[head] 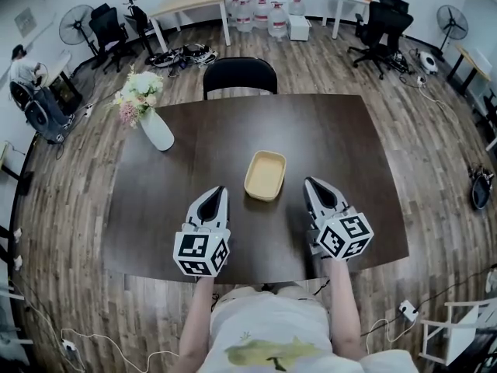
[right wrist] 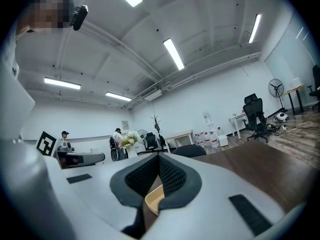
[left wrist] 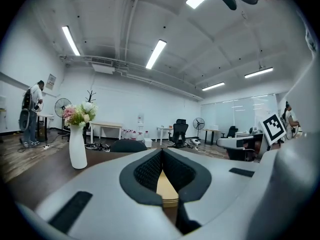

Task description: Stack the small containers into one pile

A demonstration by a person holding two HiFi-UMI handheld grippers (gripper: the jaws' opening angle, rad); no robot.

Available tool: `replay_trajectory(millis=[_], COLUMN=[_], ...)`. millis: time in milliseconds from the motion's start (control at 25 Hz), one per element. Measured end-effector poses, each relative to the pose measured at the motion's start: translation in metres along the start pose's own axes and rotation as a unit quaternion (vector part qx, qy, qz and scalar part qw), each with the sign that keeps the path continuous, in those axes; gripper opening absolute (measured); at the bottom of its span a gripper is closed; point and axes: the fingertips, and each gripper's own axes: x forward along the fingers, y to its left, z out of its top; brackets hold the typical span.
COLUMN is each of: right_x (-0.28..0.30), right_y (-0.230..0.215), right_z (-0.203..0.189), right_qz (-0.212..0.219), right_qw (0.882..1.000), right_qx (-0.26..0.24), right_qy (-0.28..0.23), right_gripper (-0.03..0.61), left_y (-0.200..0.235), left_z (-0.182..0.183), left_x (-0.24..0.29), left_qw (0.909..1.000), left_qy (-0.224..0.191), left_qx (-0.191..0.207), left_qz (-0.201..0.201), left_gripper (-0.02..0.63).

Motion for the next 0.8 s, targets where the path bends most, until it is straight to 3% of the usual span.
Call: replay_trajectory(millis=[800], right_x=[-0.001], right_y=[-0.003], right_z=[0.005], right_qz=[-0.010], right_qw=[1.000], right_qx=[-0.008], right_qy=[-0.012], right_gripper=[0.021], left_y=[0.019], left_z=[0.005], left_x=[-0.008], left_qw=[0.9996], left_qy=[-0.013], left_qx=[0.002], left_qz=[0.026], left_gripper=[0.025])
